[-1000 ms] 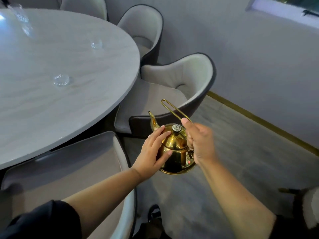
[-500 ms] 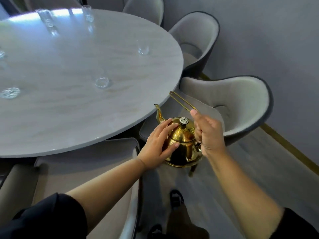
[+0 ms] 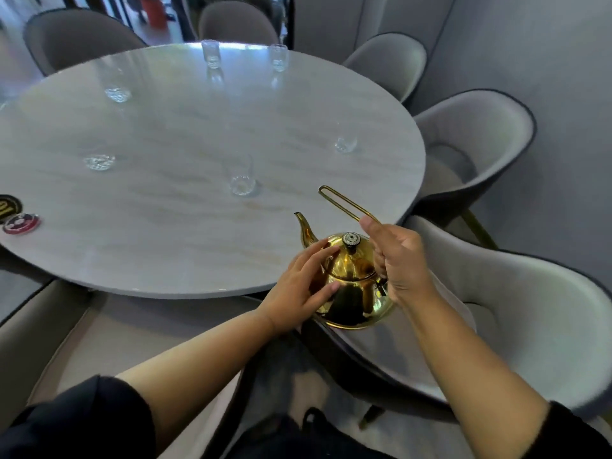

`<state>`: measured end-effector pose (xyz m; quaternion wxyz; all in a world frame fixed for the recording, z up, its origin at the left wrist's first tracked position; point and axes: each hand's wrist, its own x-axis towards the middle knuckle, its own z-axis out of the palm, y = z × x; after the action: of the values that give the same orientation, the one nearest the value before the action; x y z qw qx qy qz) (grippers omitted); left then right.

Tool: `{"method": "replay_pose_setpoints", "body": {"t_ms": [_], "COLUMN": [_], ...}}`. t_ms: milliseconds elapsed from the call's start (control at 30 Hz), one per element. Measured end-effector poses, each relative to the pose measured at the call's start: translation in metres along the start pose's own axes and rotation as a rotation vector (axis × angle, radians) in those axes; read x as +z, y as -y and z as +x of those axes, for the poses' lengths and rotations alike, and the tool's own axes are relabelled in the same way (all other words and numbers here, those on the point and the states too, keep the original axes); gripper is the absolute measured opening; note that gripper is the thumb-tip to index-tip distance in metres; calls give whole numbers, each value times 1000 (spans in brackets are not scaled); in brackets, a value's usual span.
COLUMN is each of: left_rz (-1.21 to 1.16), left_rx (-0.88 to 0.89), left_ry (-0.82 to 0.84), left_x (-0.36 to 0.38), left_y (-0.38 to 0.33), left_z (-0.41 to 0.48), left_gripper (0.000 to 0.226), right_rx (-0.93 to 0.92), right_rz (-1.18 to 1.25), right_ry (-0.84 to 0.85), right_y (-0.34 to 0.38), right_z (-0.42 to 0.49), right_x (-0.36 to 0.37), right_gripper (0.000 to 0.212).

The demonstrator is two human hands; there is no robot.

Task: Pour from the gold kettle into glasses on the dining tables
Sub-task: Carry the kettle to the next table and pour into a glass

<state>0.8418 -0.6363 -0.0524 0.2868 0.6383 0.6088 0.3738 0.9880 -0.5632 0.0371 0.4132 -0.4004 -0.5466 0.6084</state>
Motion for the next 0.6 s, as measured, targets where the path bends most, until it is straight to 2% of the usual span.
{"method": "replay_pose_setpoints", "body": {"t_ms": [200, 600], "left_rz": [13, 73], "left_rx": [-90, -135], "left_ry": [-25, -68], "left_x": [-8, -69], "left_y": [5, 43], "left_z": [36, 95], "left_gripper": [55, 55], "right_rx": [33, 45], "right_rz": [-25, -101], "right_ry": [50, 155], "right_y": [2, 17], "right_z": [54, 144], "right_x": [1, 50], "right_gripper": [55, 57]}}
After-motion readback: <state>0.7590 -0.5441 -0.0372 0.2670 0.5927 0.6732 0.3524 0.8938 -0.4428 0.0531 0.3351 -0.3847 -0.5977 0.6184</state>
